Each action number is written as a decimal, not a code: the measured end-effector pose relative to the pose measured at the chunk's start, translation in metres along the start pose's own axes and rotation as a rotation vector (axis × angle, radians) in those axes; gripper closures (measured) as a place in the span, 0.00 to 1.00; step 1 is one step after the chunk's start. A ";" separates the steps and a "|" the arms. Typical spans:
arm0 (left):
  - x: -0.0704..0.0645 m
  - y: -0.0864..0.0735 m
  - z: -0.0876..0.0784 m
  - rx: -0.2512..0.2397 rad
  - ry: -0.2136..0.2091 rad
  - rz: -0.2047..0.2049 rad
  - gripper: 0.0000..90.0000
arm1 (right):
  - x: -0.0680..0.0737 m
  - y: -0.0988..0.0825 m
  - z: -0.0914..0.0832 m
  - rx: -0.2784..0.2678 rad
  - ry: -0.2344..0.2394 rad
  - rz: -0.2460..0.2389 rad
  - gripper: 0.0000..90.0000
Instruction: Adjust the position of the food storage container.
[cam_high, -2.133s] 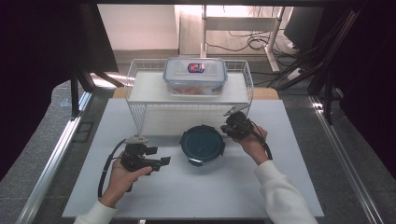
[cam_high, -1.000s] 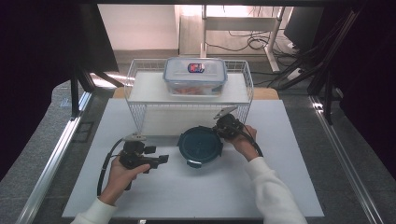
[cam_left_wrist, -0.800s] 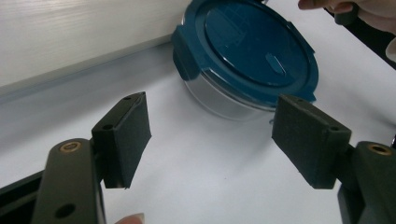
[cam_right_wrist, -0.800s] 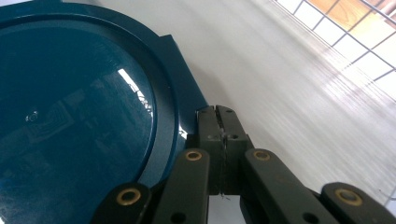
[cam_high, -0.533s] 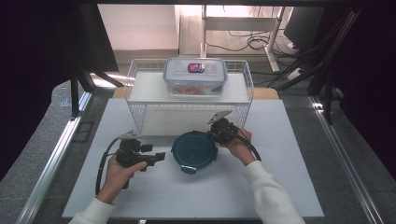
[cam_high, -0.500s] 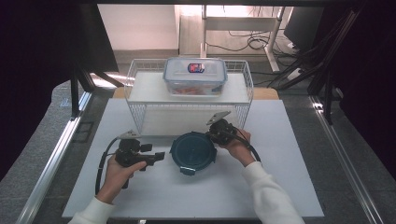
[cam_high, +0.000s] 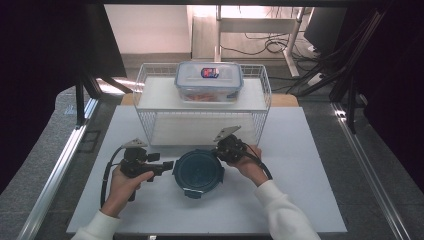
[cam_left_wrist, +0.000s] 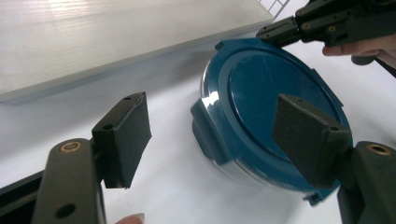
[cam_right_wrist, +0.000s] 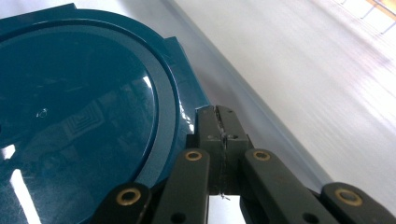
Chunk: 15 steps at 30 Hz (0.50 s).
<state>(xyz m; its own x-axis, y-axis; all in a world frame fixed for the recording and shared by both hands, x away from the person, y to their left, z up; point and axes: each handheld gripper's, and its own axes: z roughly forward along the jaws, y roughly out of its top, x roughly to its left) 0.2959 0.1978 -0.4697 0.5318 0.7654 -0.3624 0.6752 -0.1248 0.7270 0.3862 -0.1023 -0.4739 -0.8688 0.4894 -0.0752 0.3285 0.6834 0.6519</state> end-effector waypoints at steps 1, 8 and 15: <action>0.000 0.000 0.000 -0.001 0.001 -0.002 0.31 | 0.001 0.000 0.000 0.000 0.004 -0.004 0.99; 0.001 0.000 0.000 0.000 0.003 -0.004 0.31 | 0.013 0.003 0.003 -0.007 0.045 -0.020 0.99; 0.001 0.000 0.000 0.000 0.003 -0.003 0.31 | 0.022 0.005 0.005 -0.011 0.074 -0.025 0.99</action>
<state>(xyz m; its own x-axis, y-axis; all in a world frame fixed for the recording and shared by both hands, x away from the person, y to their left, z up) 0.2963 0.1988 -0.4700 0.5281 0.7679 -0.3625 0.6769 -0.1229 0.7258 0.3708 -0.0855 -0.4763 -0.9017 0.4309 -0.0356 0.3030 0.6885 0.6589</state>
